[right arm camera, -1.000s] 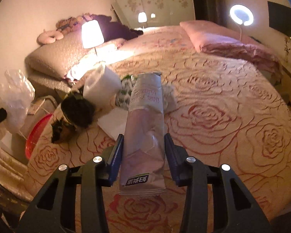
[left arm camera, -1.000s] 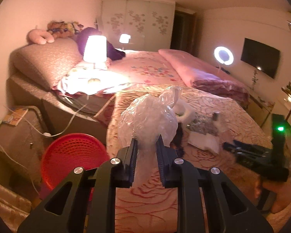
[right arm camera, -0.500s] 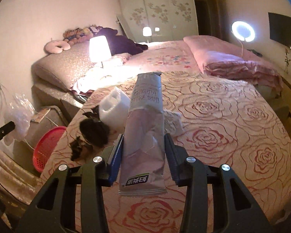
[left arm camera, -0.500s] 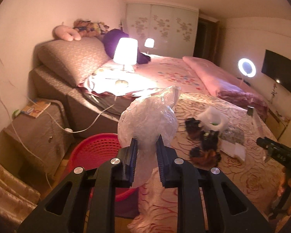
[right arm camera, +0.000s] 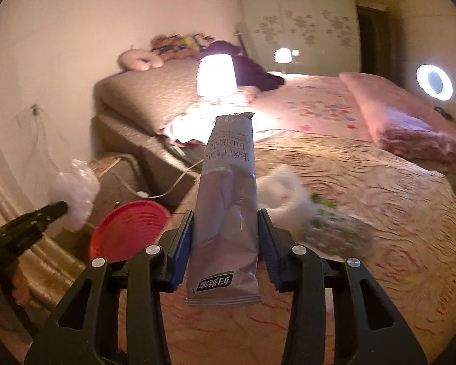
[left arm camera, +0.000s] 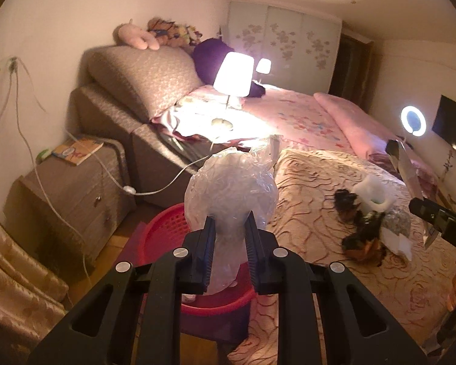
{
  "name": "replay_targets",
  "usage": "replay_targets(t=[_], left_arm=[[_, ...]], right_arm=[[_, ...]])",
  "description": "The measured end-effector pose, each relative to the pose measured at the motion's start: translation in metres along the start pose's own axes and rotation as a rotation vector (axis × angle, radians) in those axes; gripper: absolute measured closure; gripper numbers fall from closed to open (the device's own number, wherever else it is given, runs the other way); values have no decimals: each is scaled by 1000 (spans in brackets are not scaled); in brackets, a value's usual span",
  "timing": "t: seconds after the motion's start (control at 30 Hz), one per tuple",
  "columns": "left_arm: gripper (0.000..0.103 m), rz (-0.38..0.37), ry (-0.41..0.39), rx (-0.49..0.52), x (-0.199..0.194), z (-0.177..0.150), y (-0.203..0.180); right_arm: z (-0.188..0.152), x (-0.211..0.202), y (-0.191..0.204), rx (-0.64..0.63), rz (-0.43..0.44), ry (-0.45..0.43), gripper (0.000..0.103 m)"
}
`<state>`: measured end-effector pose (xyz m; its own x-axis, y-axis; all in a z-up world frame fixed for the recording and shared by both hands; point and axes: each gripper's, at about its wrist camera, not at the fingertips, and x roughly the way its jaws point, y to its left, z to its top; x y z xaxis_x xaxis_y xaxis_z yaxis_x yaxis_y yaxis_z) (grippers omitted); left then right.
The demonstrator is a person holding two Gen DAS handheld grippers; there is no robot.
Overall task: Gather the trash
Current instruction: 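Carry the plastic bag and pink tube in both tools over the red basket, then open both tools to drop the bag and tube into the basket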
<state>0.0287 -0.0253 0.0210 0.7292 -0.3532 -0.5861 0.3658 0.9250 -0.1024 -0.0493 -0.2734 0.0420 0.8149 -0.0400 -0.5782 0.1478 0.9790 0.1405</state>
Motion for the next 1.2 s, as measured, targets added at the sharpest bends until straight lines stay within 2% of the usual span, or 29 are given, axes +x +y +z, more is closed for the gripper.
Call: replay_targets(t=[0.23,0.53,0.97,1.03,1.1,1.13,1.2], left_arm=[[85,19,33,-30,16,-7,17],[85,51,89,-67,41,-21,37],[84,54,139,-133,63,-33,60],[80,50,140,-132,62,-32,60],[73,48,137,-132,61,-32,60],[70,48,134,-131,61,-32,60],[57,49,135,-133,61,-31,60]], right_arm=[[4,33,51,-77,80,48,62],[4,84,105,-130,174,156,62],[-13,134,136,-151,188,251,61],[-15,137,135,-137,192,261,59],[-17,138,133,-121,194,269,51],[-17,137,132,-118,195,269,50],[-18,137,131,-116,194,271,49]])
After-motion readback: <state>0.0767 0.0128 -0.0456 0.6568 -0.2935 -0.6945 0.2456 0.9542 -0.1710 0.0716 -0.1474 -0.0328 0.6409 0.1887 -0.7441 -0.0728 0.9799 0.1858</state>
